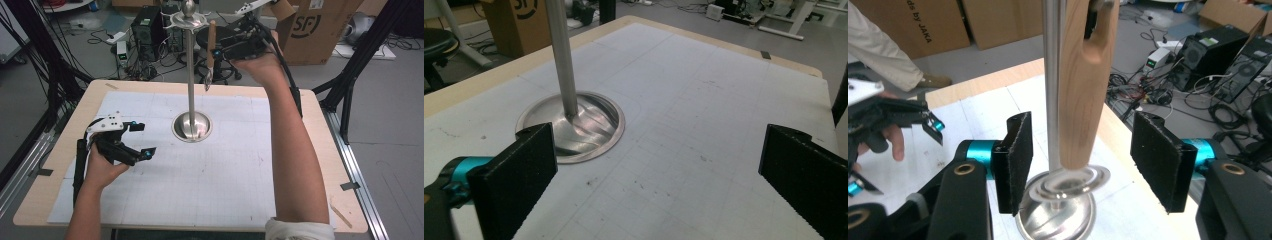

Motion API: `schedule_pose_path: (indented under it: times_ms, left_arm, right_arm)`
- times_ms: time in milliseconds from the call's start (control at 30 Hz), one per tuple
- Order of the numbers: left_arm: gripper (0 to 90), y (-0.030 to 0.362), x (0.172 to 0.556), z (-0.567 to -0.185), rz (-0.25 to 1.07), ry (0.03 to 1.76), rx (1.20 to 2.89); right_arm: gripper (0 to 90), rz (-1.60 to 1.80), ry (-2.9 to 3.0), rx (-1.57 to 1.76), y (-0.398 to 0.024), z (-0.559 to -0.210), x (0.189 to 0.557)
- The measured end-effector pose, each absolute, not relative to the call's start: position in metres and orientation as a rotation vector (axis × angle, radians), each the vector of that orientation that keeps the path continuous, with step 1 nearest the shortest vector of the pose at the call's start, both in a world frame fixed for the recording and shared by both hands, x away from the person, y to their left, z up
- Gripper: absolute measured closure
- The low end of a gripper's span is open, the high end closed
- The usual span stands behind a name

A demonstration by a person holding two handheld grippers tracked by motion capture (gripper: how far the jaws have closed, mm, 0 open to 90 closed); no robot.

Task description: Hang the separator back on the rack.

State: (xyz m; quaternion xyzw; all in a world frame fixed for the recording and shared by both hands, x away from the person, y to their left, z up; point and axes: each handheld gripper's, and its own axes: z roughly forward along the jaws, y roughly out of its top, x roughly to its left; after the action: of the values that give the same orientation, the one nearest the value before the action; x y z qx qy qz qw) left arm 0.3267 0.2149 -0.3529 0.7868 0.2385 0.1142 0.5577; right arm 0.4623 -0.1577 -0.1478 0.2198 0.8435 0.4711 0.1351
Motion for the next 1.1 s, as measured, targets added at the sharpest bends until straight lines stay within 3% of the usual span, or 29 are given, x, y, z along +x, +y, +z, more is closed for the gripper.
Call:
schedule_pose_path:
  times_ms: [533, 1100]
  left_arm:
    - [2.7, 0.215, 0.328, -0.353, 0.271, 0.561, 1.853]
    - [2.8, 0.212, 0.328, -0.355, 0.263, 0.562, 1.866]
  right_arm:
    - [38.2, 1.414, 2.401, 0.574, -0.190, -0.171, 0.421]
    - [24.7, 1.532, 2.338, 0.517, -0.212, -0.219, 0.372]
